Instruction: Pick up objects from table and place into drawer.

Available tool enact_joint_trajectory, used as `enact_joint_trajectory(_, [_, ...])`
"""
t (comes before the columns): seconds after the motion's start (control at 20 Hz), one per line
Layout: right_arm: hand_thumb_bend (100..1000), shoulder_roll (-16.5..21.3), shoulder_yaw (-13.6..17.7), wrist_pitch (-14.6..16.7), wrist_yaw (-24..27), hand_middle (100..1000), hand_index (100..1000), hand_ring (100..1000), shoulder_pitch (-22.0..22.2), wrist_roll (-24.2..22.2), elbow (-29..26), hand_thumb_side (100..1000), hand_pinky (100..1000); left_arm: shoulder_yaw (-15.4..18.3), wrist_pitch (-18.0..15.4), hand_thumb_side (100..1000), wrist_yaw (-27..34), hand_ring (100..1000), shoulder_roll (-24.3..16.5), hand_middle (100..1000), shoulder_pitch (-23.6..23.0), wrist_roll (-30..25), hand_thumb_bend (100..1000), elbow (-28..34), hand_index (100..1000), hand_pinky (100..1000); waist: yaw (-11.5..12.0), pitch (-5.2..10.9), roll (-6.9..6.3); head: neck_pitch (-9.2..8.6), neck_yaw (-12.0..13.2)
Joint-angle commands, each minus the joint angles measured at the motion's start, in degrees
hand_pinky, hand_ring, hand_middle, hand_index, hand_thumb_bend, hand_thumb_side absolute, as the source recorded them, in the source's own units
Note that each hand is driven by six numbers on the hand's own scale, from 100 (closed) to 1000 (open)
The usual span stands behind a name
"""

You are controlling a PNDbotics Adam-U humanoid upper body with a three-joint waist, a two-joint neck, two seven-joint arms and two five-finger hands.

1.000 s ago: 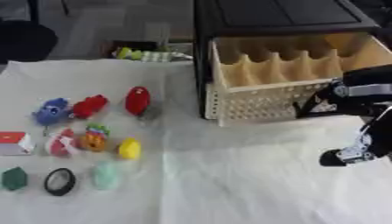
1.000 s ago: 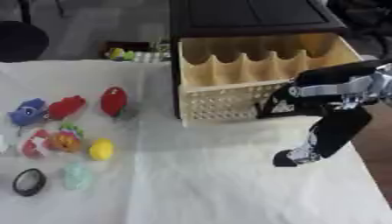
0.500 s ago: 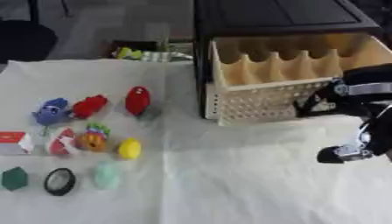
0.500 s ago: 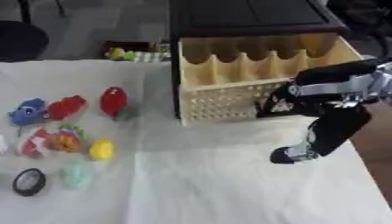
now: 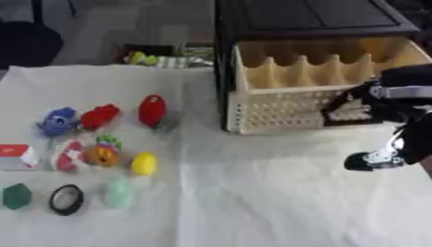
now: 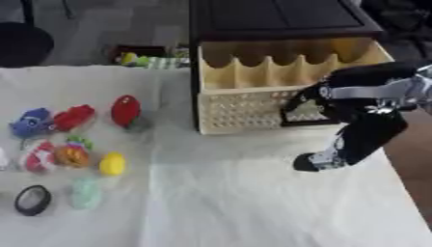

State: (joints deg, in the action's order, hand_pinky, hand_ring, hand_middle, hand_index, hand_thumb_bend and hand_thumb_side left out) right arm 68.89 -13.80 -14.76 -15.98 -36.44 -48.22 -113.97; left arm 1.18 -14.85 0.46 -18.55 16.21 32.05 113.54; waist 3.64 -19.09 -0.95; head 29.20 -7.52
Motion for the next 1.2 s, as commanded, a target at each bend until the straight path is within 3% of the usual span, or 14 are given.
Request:
enact_joint_trajectory(0.05, [497,2.04,1.38,-0.26,-0.16,177,938,196,-0.9,0.24,-0.62,626,129,0.12,0.07,945,-0.06,580,-0.66,649,0.75,-0.18,100,1.05,814,360,0.0,1.18,0.14,0.34,0.23])
enact_joint_trajectory(0.3, [512,2.06,2.34,0.49,0.89,168,923,187,-0.98,0.59,-0.62,632,125,0.15,0.08,945,-0.05,580,-0.66,649,0.74,-0.22,100,1.05,814,360,-0.07,1.21,0.17,0.29,0.45])
enact_joint_trajectory(0.75, [572,1.53,8.58,2.99,7.13,149,882,169,-0.42,5.54,-0.62,660,123,0.56,-0.1,944,-0.26,580,-0.87,649,0.75,0.26,100,1.05,813,362,-0.51,1.29,-0.03,0.39,2.45])
enact_joint_trajectory(1.2, [599,0.86,11.99,3.58,9.88,139,872,160,0.97,8.98,-0.62,686,122,0.65,-0.07,944,-0.41,580,-0.71,649,0.52,0.4,100,1.05,813,360,-0.99,1.23,-0.51,0.75,3.12])
